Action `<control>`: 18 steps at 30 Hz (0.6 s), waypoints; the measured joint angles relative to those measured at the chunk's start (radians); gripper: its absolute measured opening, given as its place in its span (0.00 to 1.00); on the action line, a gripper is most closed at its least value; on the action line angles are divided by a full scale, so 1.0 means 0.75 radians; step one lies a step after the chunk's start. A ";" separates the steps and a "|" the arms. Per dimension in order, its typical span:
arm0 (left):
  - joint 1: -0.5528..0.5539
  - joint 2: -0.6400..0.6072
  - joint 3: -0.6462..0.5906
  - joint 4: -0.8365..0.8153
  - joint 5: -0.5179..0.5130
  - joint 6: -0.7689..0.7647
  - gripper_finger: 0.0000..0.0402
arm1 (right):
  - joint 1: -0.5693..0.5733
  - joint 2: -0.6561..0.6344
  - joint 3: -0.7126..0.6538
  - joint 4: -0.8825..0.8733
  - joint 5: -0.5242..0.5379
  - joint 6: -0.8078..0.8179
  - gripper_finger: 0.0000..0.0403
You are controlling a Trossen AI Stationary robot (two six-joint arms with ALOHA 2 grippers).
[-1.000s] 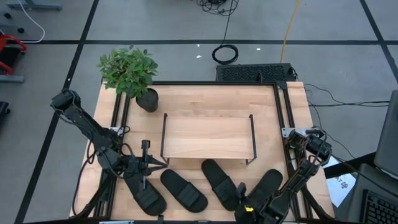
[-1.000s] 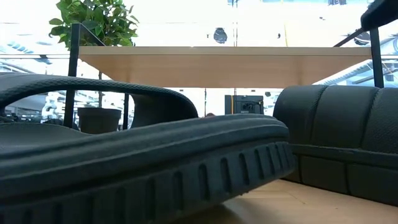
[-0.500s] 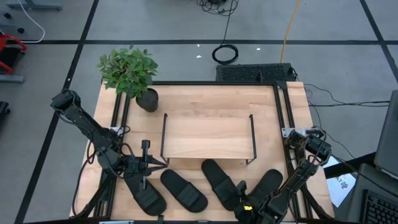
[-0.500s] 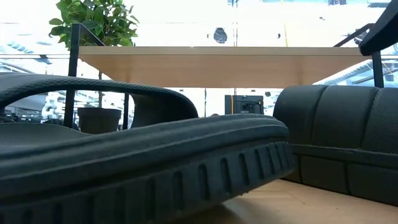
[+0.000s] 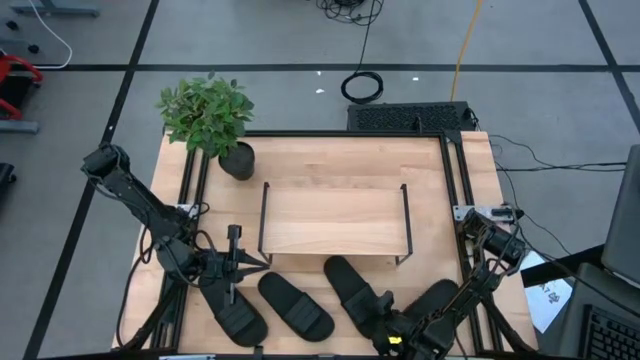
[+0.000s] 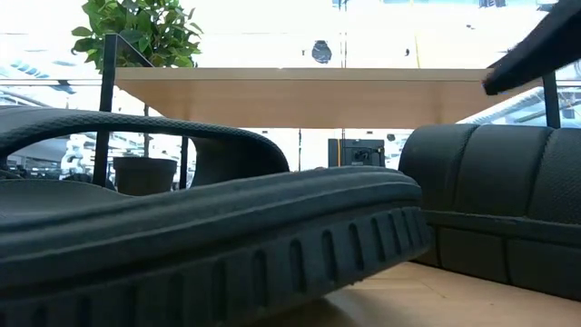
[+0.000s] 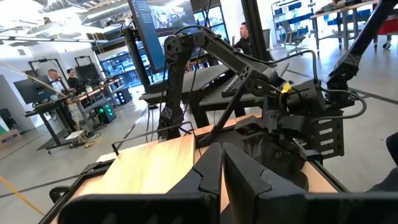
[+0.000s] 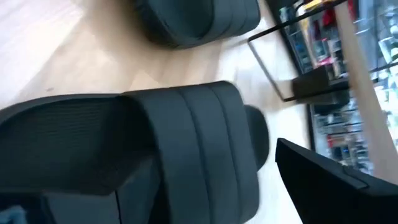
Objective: Pick and place slides into the shelf
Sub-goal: Put the black slide on the shelf
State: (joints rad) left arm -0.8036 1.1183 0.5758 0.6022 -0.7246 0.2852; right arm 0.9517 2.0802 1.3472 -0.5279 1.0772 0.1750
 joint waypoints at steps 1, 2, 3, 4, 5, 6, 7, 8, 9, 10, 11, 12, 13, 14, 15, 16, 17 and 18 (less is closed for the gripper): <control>0.000 0.000 0.000 0.000 0.000 0.000 0.05 | -0.001 0.000 0.000 0.004 -0.001 -0.007 0.74; 0.000 0.000 0.000 0.000 0.000 0.000 0.05 | -0.003 0.000 0.000 0.006 -0.001 -0.007 0.74; 0.000 0.000 0.000 0.000 0.001 0.000 0.05 | -0.005 0.000 -0.001 0.005 -0.001 -0.005 0.74; 0.000 0.000 0.000 0.000 0.001 0.000 0.05 | -0.009 0.000 -0.001 0.005 -0.004 0.000 0.74; 0.000 0.000 0.000 0.000 0.000 0.000 0.05 | -0.012 0.000 -0.001 0.005 -0.005 0.009 0.74; 0.000 0.000 0.000 0.000 0.000 0.000 0.05 | -0.014 0.000 -0.001 0.005 -0.005 0.019 0.74; 0.000 0.000 0.000 0.001 0.000 0.000 0.05 | -0.016 0.000 -0.002 0.006 -0.004 0.024 0.74; 0.000 0.000 0.000 0.000 0.001 0.000 0.05 | -0.018 0.001 -0.002 0.010 -0.005 0.024 0.74; 0.000 0.000 0.000 0.001 0.001 0.000 0.05 | -0.019 0.001 -0.002 0.014 -0.007 0.025 0.74; 0.000 0.000 0.000 0.001 0.001 -0.001 0.05 | -0.020 0.001 -0.002 0.019 -0.007 0.024 0.74; 0.000 0.000 0.000 0.001 0.001 0.000 0.05 | -0.021 0.001 -0.003 0.023 -0.007 0.024 0.74; -0.001 0.000 0.000 0.001 0.001 -0.001 0.05 | -0.023 0.001 -0.003 0.026 -0.008 0.024 0.74; 0.000 0.000 0.000 0.001 0.001 -0.001 0.05 | -0.025 0.001 -0.003 0.027 -0.010 0.024 0.74; 0.000 0.000 0.000 0.001 0.001 -0.001 0.05 | -0.026 0.001 -0.003 0.029 -0.011 0.024 0.74; 0.000 0.000 0.000 0.001 0.001 -0.001 0.05 | -0.027 0.001 -0.003 0.030 -0.013 0.024 0.74; 0.000 0.000 0.000 0.001 0.001 -0.001 0.05 | -0.027 0.001 -0.003 0.031 -0.018 0.025 0.74; 0.000 0.000 0.000 0.001 0.001 -0.001 0.05 | -0.029 0.001 -0.003 0.033 -0.036 0.026 0.73; 0.000 0.000 0.000 0.001 0.001 -0.001 0.05 | -0.033 0.001 -0.003 0.035 -0.060 0.027 0.72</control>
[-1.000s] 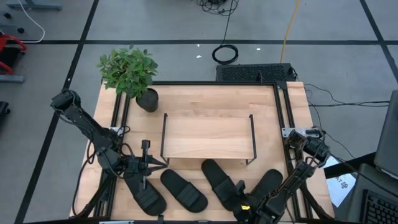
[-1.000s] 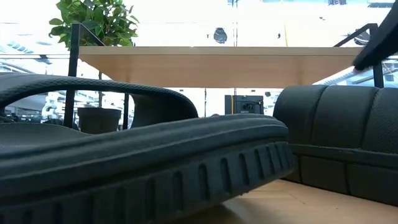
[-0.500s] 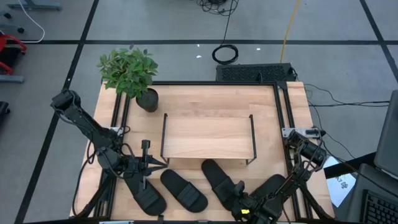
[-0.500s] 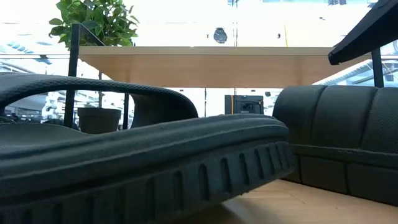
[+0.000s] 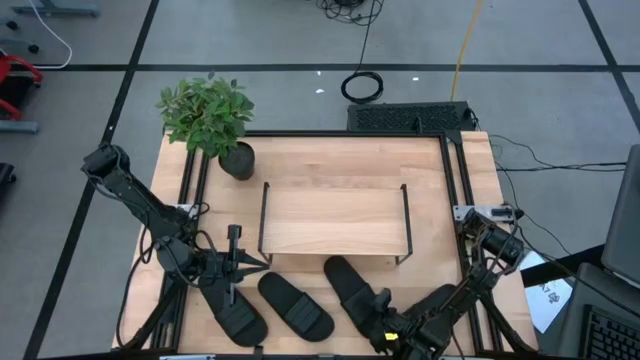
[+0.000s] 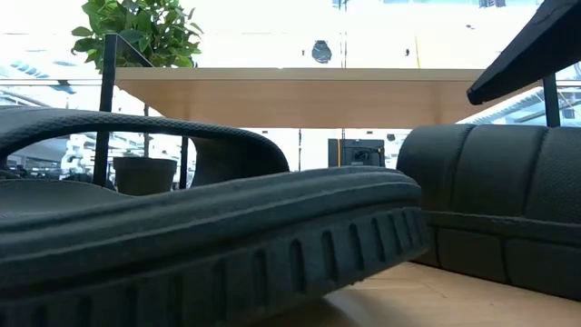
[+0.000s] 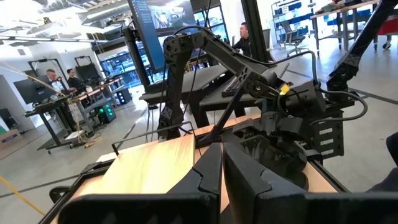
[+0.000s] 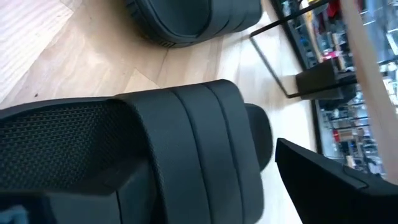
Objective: Pick and place slides into the shelf
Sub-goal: Put the black slide on the shelf
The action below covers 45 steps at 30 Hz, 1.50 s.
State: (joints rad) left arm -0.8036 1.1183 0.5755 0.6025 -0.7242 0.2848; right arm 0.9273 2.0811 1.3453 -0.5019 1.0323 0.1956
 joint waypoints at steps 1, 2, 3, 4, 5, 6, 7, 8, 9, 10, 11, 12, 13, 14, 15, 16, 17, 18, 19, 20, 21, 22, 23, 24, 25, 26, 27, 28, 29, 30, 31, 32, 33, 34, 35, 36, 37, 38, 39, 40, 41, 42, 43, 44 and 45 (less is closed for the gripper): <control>0.000 0.000 0.000 0.000 0.000 -0.001 0.05 | -0.005 0.000 0.000 0.002 -0.022 0.001 0.71; 0.000 0.000 0.000 0.000 0.000 -0.001 0.05 | -0.007 -0.001 0.000 0.007 -0.046 0.002 0.69; 0.000 0.000 0.000 0.000 0.000 -0.001 0.05 | -0.009 0.000 0.000 0.013 -0.065 0.002 0.66; 0.000 0.000 0.000 0.000 0.000 -0.001 0.05 | -0.010 -0.001 0.000 0.017 -0.083 0.002 0.63; 0.000 0.000 0.000 0.000 0.000 -0.001 0.05 | -0.010 -0.001 0.001 0.019 -0.094 0.002 0.59; 0.000 0.000 0.000 0.000 0.000 -0.001 0.05 | -0.011 -0.001 0.001 0.021 -0.104 0.001 0.55; 0.000 0.000 0.000 0.000 0.000 -0.001 0.05 | -0.011 -0.001 0.001 0.022 -0.111 0.001 0.51; 0.000 0.000 0.000 0.000 0.000 -0.001 0.05 | -0.010 -0.001 0.001 0.023 -0.112 0.000 0.46; 0.000 0.000 0.000 0.000 0.000 -0.001 0.05 | -0.010 -0.001 0.001 0.024 -0.112 0.000 0.42; 0.000 0.000 0.000 0.000 0.000 -0.001 0.05 | -0.007 -0.001 0.001 0.025 -0.113 -0.004 0.37; 0.000 0.000 0.000 0.000 0.000 -0.001 0.05 | -0.004 -0.001 0.001 0.026 -0.112 -0.011 0.32; 0.000 0.000 0.000 0.000 0.000 -0.001 0.05 | 0.002 -0.001 0.001 0.030 -0.111 -0.020 0.26; 0.000 0.000 0.000 0.000 0.000 -0.001 0.05 | 0.006 -0.001 0.001 0.036 -0.109 -0.036 0.21; 0.000 0.000 0.000 0.000 0.000 -0.001 0.05 | 0.011 -0.001 0.001 0.043 -0.106 -0.054 0.17; 0.000 0.000 0.000 0.000 0.000 -0.001 0.05 | 0.017 -0.001 0.001 0.052 -0.102 -0.077 0.12; 0.000 0.000 0.000 0.000 0.000 -0.001 0.05 | 0.022 -0.001 0.001 0.060 -0.092 -0.097 0.07; 0.000 0.000 0.000 0.000 0.000 -0.001 0.05 | 0.027 -0.001 0.001 0.070 -0.084 -0.119 0.04; 0.000 0.000 0.000 0.000 0.000 -0.001 0.05 | 0.031 -0.001 0.001 0.079 -0.077 -0.140 0.03; 0.000 0.000 0.000 0.000 0.000 -0.001 0.05 | 0.034 0.000 0.001 0.084 -0.074 -0.150 0.02; 0.000 0.000 0.000 0.000 0.000 -0.001 0.05 | 0.035 0.000 0.000 0.087 -0.071 -0.152 0.03; 0.000 0.000 0.000 0.000 0.000 -0.001 0.05 | 0.035 0.001 0.000 0.087 -0.072 -0.150 0.03; 0.000 0.000 0.000 0.000 0.000 -0.001 0.05 | 0.035 0.001 0.000 0.087 -0.073 -0.147 0.03; 0.000 0.000 0.000 0.000 0.000 -0.001 0.05 | 0.035 0.001 0.000 0.086 -0.073 -0.147 0.03; 0.000 0.000 0.000 0.000 0.000 -0.001 0.05 | 0.035 0.001 0.000 0.086 -0.075 -0.147 0.02; 0.000 0.000 0.000 0.000 0.000 -0.001 0.05 | 0.035 0.001 0.000 0.087 -0.076 -0.147 0.02; 0.000 0.000 0.000 0.000 0.000 -0.001 0.05 | 0.035 0.001 0.000 0.087 -0.077 -0.147 0.01; 0.000 0.000 0.000 0.000 0.000 -0.001 0.05 | 0.035 0.000 0.000 0.088 -0.078 -0.147 0.01; 0.000 0.000 0.000 0.000 0.000 -0.001 0.05 | 0.035 -0.002 0.000 0.088 -0.080 -0.147 0.01; 0.000 0.000 0.000 0.000 0.000 -0.001 0.05 | 0.036 -0.007 0.000 0.088 -0.084 -0.146 0.01; 0.000 0.000 0.000 0.000 0.000 -0.001 0.05 | 0.036 -0.014 0.000 0.091 -0.091 -0.143 0.01; 0.000 0.000 0.000 0.000 0.000 -0.001 0.05 | 0.038 -0.022 0.000 0.096 -0.095 -0.142 0.01; 0.000 0.000 0.000 0.000 0.000 -0.001 0.05 | 0.043 -0.034 0.000 0.098 -0.099 -0.142 0.01; 0.000 0.000 0.000 0.000 0.000 -0.001 0.05 | 0.049 -0.047 0.000 0.100 -0.101 -0.142 0.01; 0.000 0.000 0.000 0.000 0.000 -0.001 0.05 | 0.052 -0.061 0.000 0.106 -0.104 -0.142 0.01; 0.000 0.000 0.000 0.000 0.000 -0.001 0.05 | 0.055 -0.074 0.000 0.109 -0.106 -0.142 0.01; 0.000 0.000 0.000 0.000 0.000 -0.001 0.05 | 0.060 -0.085 0.000 0.109 -0.107 -0.142 0.01; 0.000 0.000 0.000 0.000 0.000 -0.001 0.05 | 0.064 -0.096 0.000 0.112 -0.107 -0.143 0.01; 0.000 0.000 0.000 0.000 0.000 -0.001 0.05 | 0.071 -0.106 0.000 0.115 -0.106 -0.143 0.01; 0.000 0.000 0.000 0.000 0.000 -0.001 0.05 | 0.076 -0.116 0.000 0.117 -0.100 -0.143 0.01; 0.000 0.000 0.000 0.000 0.000 -0.001 0.05 | 0.081 -0.125 0.000 0.118 -0.090 -0.143 0.01; 0.000 0.000 0.000 0.000 0.000 -0.001 0.05 | 0.087 -0.134 0.000 0.118 -0.084 -0.143 0.01; 0.000 0.000 0.000 0.000 0.000 -0.001 0.05 | 0.092 -0.140 0.000 0.119 -0.080 -0.143 0.00; 0.000 0.000 0.000 0.000 0.000 -0.001 0.05 | 0.097 -0.146 0.000 0.119 -0.078 -0.144 0.00; 0.000 0.000 0.000 -0.001 0.000 -0.001 0.05 | 0.104 -0.151 0.000 0.118 -0.076 -0.148 0.00; 0.000 0.000 0.000 -0.001 0.000 -0.001 0.05 | 0.110 -0.159 0.000 0.117 -0.075 -0.152 0.00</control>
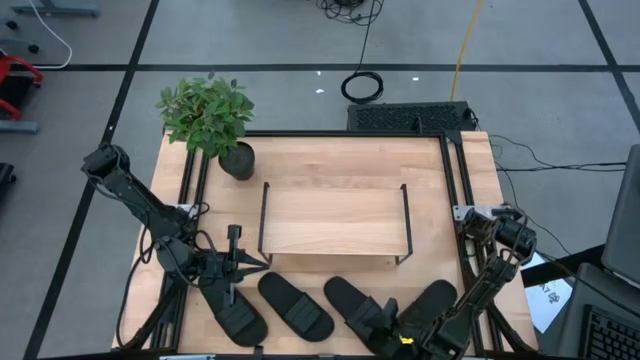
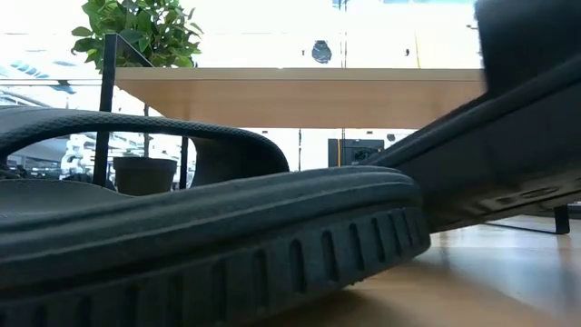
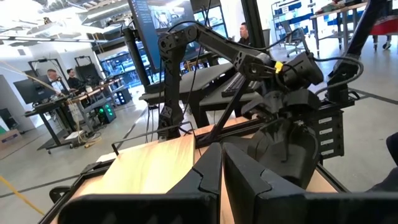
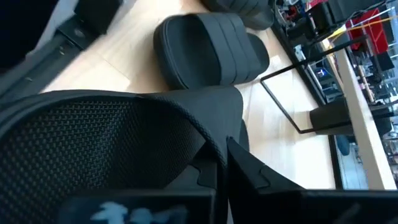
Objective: Pick and place slides into the shelf
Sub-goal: Put the black slide on the shelf
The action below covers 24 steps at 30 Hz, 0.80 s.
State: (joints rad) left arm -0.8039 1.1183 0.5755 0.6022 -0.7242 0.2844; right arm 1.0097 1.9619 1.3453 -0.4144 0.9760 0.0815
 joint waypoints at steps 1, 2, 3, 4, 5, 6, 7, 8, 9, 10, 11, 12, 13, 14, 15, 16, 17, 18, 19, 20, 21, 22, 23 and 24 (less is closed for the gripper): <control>0.000 0.000 0.000 0.000 0.000 0.000 0.05 | 0.006 -0.008 0.000 0.000 0.004 -0.003 0.00; 0.000 0.000 0.000 0.000 0.000 0.000 0.05 | 0.012 -0.015 0.000 0.002 0.020 -0.005 0.00; 0.000 0.000 0.000 0.000 0.000 0.000 0.05 | 0.020 -0.020 0.001 0.004 0.047 -0.006 0.00; 0.000 0.000 0.000 0.000 0.000 0.000 0.05 | 0.027 -0.024 0.001 0.004 0.074 -0.013 0.00; 0.000 0.000 0.000 0.000 0.000 0.000 0.05 | 0.034 -0.028 0.001 0.004 0.097 -0.024 0.00; 0.000 0.000 0.000 0.000 0.000 0.000 0.05 | 0.040 -0.029 0.001 0.011 0.111 -0.042 0.00; 0.000 0.000 0.000 0.000 0.000 0.000 0.05 | 0.047 -0.030 0.001 0.032 0.129 -0.061 0.00; 0.000 0.000 0.000 0.000 0.000 0.001 0.05 | 0.052 -0.029 0.004 0.044 0.139 -0.086 0.00; 0.000 0.000 0.000 0.000 0.000 0.003 0.05 | 0.056 -0.030 0.012 0.048 0.144 -0.101 0.00; 0.000 0.000 0.000 0.000 0.000 0.007 0.05 | 0.058 -0.030 0.023 0.048 0.150 -0.107 0.00; 0.000 0.000 0.000 0.000 0.000 0.008 0.05 | 0.060 -0.030 0.033 0.052 0.156 -0.110 0.00; 0.000 0.000 0.000 0.000 0.000 0.009 0.05 | 0.060 -0.030 0.043 0.055 0.159 -0.110 0.00; 0.000 0.000 0.000 -0.001 0.000 0.010 0.05 | 0.061 -0.030 0.054 0.055 0.159 -0.111 0.00; 0.000 0.000 0.000 -0.001 -0.001 0.010 0.05 | 0.064 -0.030 0.063 0.052 0.159 -0.123 0.00; 0.000 0.000 0.000 -0.002 -0.001 0.012 0.05 | 0.068 -0.030 0.075 0.049 0.159 -0.134 0.00; 0.000 0.000 0.000 -0.003 0.000 0.012 0.05 | 0.071 -0.030 0.087 0.048 0.160 -0.140 0.00; 0.000 0.000 0.000 -0.005 0.000 0.011 0.05 | 0.077 -0.030 0.099 0.050 0.160 -0.144 0.00; 0.000 0.000 0.000 -0.008 -0.001 0.012 0.05 | 0.082 -0.030 0.112 0.050 0.161 -0.147 0.00; 0.000 0.000 0.000 -0.010 0.000 0.012 0.05 | 0.088 -0.030 0.124 0.049 0.160 -0.148 0.00; 0.000 0.000 0.000 -0.010 -0.001 0.012 0.05 | 0.094 -0.030 0.136 0.048 0.160 -0.151 0.00; 0.000 0.000 0.000 -0.010 -0.001 0.012 0.05 | 0.100 -0.030 0.148 0.047 0.160 -0.159 0.00; 0.000 0.000 0.000 -0.010 -0.001 0.012 0.05 | 0.105 -0.030 0.161 0.045 0.160 -0.162 0.00; 0.000 0.000 0.000 -0.010 -0.001 0.012 0.05 | 0.110 -0.030 0.175 0.038 0.161 -0.161 0.00; 0.000 0.000 0.000 -0.010 -0.001 0.012 0.05 | 0.112 -0.030 0.189 0.020 0.162 -0.153 0.00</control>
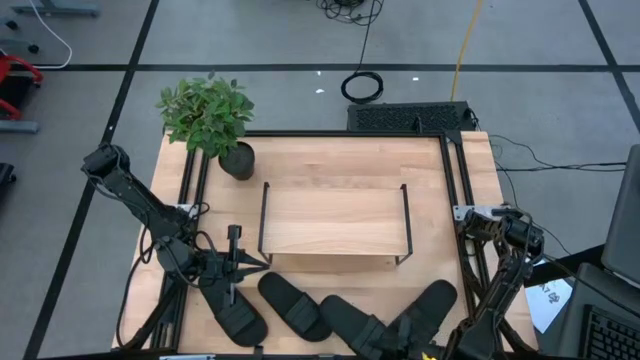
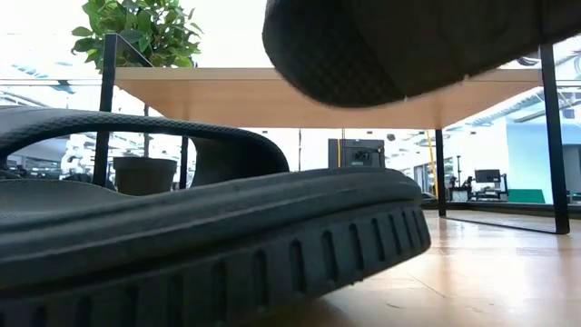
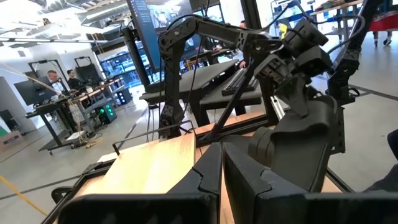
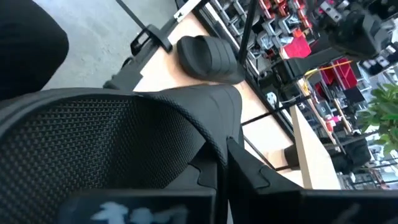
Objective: Pick and place slides into the shelf
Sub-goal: Put the black slide on the shelf
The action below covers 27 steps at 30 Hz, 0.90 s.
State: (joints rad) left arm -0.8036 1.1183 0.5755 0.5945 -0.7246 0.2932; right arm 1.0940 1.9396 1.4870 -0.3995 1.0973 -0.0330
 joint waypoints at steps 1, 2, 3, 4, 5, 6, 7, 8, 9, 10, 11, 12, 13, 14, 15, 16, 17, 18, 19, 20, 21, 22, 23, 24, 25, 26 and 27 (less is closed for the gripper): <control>0.000 0.000 0.000 0.000 0.000 0.000 0.05 | 0.002 0.000 0.011 -0.022 0.003 0.016 0.00; 0.000 0.000 0.000 0.000 0.000 -0.001 0.05 | 0.002 0.000 0.021 -0.050 0.003 0.035 0.00; 0.000 0.000 0.000 0.000 0.000 -0.001 0.05 | 0.002 0.000 0.030 -0.077 0.002 0.056 0.00; 0.000 0.000 0.000 0.000 0.000 -0.001 0.05 | 0.001 0.000 0.034 -0.096 0.001 0.074 0.00; 0.000 0.000 0.000 0.000 0.000 -0.001 0.05 | 0.000 0.000 0.036 -0.113 0.002 0.087 0.00; 0.000 0.000 0.000 0.000 0.000 -0.001 0.05 | -0.001 0.000 0.036 -0.128 0.001 0.095 0.00; 0.000 0.000 0.000 0.000 0.000 -0.004 0.05 | -0.001 0.000 0.036 -0.143 0.000 0.099 0.00; 0.000 0.000 0.000 0.000 0.000 -0.007 0.05 | -0.001 0.000 0.036 -0.150 0.001 0.100 0.00; 0.000 0.000 0.000 0.000 0.000 -0.008 0.05 | -0.001 0.000 0.036 -0.149 0.001 0.099 0.00; 0.000 0.000 0.000 0.000 0.000 -0.008 0.05 | -0.001 0.000 0.036 -0.144 0.001 0.098 0.00; 0.000 0.000 0.000 0.000 0.000 -0.008 0.05 | -0.001 0.000 0.036 -0.141 0.004 0.095 0.00; 0.000 0.000 0.000 0.000 0.000 -0.007 0.05 | -0.001 0.000 0.036 -0.142 0.010 0.084 0.00; 0.000 0.000 0.000 0.000 0.000 -0.003 0.05 | -0.001 0.000 0.036 -0.144 0.023 0.069 0.00; 0.000 0.000 0.000 0.000 0.000 0.001 0.05 | 0.001 0.000 0.043 -0.156 0.047 0.052 0.00; 0.000 0.000 0.000 -0.001 0.000 0.005 0.05 | 0.002 0.000 0.057 -0.171 0.073 0.039 0.00; 0.000 0.000 0.000 -0.001 0.000 0.009 0.05 | 0.002 0.000 0.076 -0.185 0.092 0.027 0.00; 0.000 0.000 0.000 0.000 0.000 0.012 0.05 | 0.002 0.000 0.103 -0.204 0.114 0.026 0.00; 0.000 0.000 0.000 -0.001 0.000 0.012 0.05 | 0.002 0.000 0.131 -0.227 0.140 0.025 0.00; -0.001 0.000 0.000 -0.001 0.000 0.012 0.05 | 0.002 0.000 0.160 -0.255 0.159 0.023 0.00; 0.000 0.000 0.000 -0.001 0.000 0.012 0.05 | 0.002 0.000 0.189 -0.278 0.180 0.018 0.00; 0.000 0.000 0.000 -0.001 0.000 0.012 0.05 | 0.002 0.000 0.219 -0.298 0.187 0.009 0.00; 0.000 0.000 0.000 -0.001 0.000 0.012 0.05 | 0.001 0.000 0.248 -0.313 0.187 0.000 0.00; 0.000 0.000 0.000 -0.001 0.000 0.012 0.05 | 0.001 0.000 0.274 -0.323 0.183 -0.008 0.00; 0.000 0.000 0.000 -0.001 0.000 0.012 0.05 | -0.001 0.000 0.296 -0.331 0.183 -0.019 0.00; 0.000 0.000 0.000 -0.001 0.000 0.012 0.05 | -0.003 0.000 0.312 -0.331 0.187 -0.030 0.00; 0.000 0.000 0.000 -0.001 0.000 0.012 0.05 | -0.006 0.000 0.327 -0.331 0.201 -0.044 0.00; 0.000 0.000 0.000 -0.001 0.000 0.012 0.05 | -0.007 0.000 0.340 -0.335 0.223 -0.058 0.01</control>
State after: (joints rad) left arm -0.8038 1.1183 0.5755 0.5938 -0.7246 0.3023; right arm 1.0884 1.9396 1.7422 -0.6509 1.2644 -0.0766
